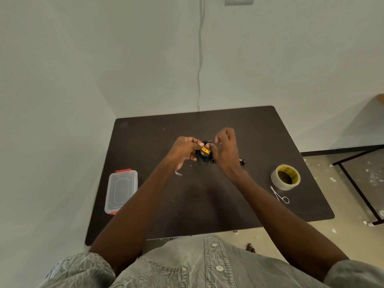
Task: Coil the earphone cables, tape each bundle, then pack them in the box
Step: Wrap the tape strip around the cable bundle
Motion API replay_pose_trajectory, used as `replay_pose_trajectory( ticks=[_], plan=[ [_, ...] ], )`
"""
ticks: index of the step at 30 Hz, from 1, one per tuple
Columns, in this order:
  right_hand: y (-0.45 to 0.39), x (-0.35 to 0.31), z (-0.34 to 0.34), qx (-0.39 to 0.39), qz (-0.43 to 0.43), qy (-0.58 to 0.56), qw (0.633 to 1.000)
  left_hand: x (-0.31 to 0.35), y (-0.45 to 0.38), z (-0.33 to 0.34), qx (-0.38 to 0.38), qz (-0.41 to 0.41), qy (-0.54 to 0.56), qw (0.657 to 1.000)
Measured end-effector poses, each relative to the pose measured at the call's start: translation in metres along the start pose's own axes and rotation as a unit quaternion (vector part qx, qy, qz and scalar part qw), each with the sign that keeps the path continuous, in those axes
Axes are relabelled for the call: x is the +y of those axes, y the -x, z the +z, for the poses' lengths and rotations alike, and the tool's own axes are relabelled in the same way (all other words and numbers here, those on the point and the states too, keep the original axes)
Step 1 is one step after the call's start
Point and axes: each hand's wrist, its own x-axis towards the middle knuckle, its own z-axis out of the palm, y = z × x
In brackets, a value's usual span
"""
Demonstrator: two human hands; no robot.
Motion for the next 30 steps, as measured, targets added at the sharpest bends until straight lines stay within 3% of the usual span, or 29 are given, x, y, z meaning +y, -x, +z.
replay_pose_trajectory(
  ticks=[4,15,30],
  plan=[
    [0.001,0.001,0.001,-0.004,-0.014,-0.042,0.999,0.003,-0.002,0.002,0.005,0.002,0.006,1.0],
    [-0.005,0.007,0.0,-0.03,-0.042,0.012,0.999,0.005,-0.003,-0.001,0.003,0.013,0.004,1.0],
    [-0.017,0.011,-0.007,-0.219,-0.042,0.018,0.975,0.001,-0.006,-0.009,-0.036,0.059,-0.069,0.995]
  ],
)
